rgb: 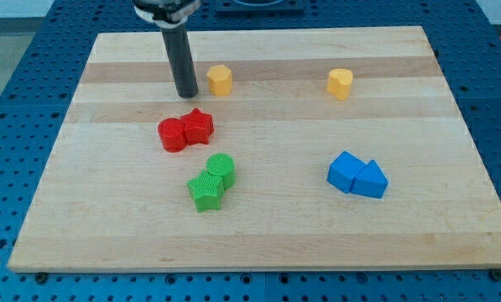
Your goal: Push the yellow hexagon slightly right
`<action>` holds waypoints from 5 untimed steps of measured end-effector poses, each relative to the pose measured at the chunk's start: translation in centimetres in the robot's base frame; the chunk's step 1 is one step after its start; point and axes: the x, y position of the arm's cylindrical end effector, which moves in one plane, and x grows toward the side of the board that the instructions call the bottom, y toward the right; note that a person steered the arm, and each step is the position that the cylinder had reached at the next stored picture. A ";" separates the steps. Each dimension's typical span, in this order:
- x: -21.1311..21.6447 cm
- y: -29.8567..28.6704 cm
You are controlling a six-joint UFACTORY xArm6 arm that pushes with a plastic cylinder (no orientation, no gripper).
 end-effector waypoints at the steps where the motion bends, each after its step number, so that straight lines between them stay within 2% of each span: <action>1: -1.4 -0.2; 3: -1.5 -0.2; 4: 1.2 -0.1; 5: 1.7 -0.1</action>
